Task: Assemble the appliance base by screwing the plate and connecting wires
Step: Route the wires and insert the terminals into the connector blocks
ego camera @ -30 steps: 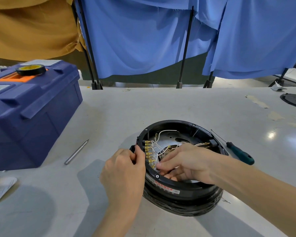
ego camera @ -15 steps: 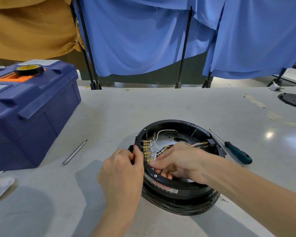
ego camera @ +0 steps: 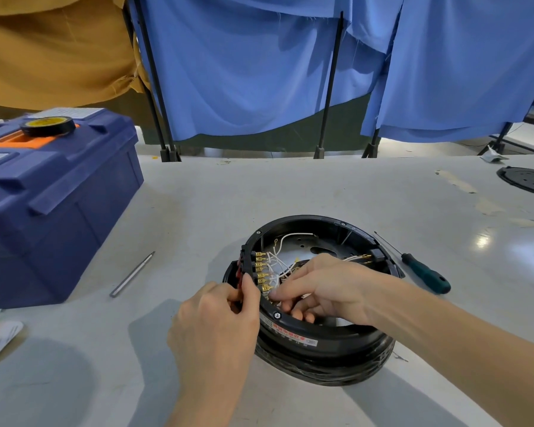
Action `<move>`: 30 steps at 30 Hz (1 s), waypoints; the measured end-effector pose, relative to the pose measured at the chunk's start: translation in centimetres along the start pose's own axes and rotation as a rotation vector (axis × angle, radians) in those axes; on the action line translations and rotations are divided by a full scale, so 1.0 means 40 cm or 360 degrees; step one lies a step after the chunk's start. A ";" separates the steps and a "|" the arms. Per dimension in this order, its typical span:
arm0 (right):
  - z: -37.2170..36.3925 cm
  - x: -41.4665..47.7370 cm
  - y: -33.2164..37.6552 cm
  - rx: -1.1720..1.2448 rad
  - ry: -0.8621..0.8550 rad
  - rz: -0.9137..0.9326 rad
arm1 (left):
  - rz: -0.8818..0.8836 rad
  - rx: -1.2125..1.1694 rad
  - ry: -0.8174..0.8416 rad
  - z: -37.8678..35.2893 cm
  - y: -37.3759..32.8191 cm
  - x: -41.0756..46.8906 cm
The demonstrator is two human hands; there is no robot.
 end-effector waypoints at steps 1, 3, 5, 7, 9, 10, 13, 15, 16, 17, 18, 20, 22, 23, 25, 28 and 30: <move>-0.002 0.001 0.000 -0.0008 -0.0021 0.0007 | -0.0004 -0.0016 -0.0013 0.001 0.002 -0.003; -0.007 0.003 -0.002 0.0037 -0.0071 -0.0005 | -0.0027 -0.0037 -0.0046 0.001 0.005 -0.003; -0.012 0.004 -0.007 0.0171 -0.0102 -0.0044 | -0.0072 -0.0061 -0.0072 0.001 0.005 -0.003; -0.013 0.007 -0.012 0.0306 -0.0135 -0.0087 | -0.0089 -0.0085 -0.0088 0.000 0.005 -0.006; -0.015 0.014 -0.015 0.0392 -0.0160 -0.0137 | -0.0095 -0.0102 -0.0094 -0.002 0.006 -0.006; -0.017 0.017 -0.016 0.0421 -0.0162 -0.0164 | -0.0091 -0.0109 -0.0095 -0.003 0.006 -0.006; -0.021 0.022 -0.017 0.0464 -0.0157 -0.0226 | -0.0062 -0.0126 -0.0091 -0.004 0.005 -0.005; -0.020 0.023 -0.017 0.0467 -0.0153 -0.0244 | -0.0065 -0.0140 -0.0087 -0.003 0.003 -0.007; -0.020 0.023 -0.017 0.0464 -0.0148 -0.0247 | -0.0062 -0.0143 -0.0085 -0.003 0.003 -0.008; -0.020 0.024 -0.016 0.0464 -0.0148 -0.0250 | -0.0059 -0.0143 -0.0082 -0.004 0.004 -0.007; -0.019 0.024 -0.017 0.0469 -0.0154 -0.0254 | -0.0059 -0.0140 -0.0080 -0.005 0.005 -0.007; -0.019 0.024 -0.017 0.0484 -0.0179 -0.0262 | -0.0071 -0.0142 -0.0077 -0.006 0.006 -0.007; -0.019 0.022 -0.017 0.0492 -0.0189 -0.0264 | -0.0093 -0.0147 -0.0084 -0.007 0.006 -0.008; -0.020 0.022 -0.016 0.0487 -0.0188 -0.0263 | -0.0098 -0.0146 -0.0088 -0.007 0.006 -0.008; -0.021 0.020 -0.016 0.0470 -0.0183 -0.0256 | -0.0099 -0.0136 -0.0099 -0.009 0.007 -0.007; -0.021 0.019 -0.016 0.0460 -0.0191 -0.0236 | -0.0116 -0.0131 -0.0105 -0.013 0.008 -0.007; -0.022 0.018 -0.016 0.0460 -0.0203 -0.0226 | -0.0132 -0.0131 -0.0103 -0.013 0.009 -0.008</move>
Point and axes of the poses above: each hand's wrist, its own x-axis towards the middle knuckle, its own z-axis out of the back of the hand, y = z × x, the point moved 1 cm from there along x, towards the middle knuckle, and after that the axes turned 9 degrees about -y, right-handed, at the moved point
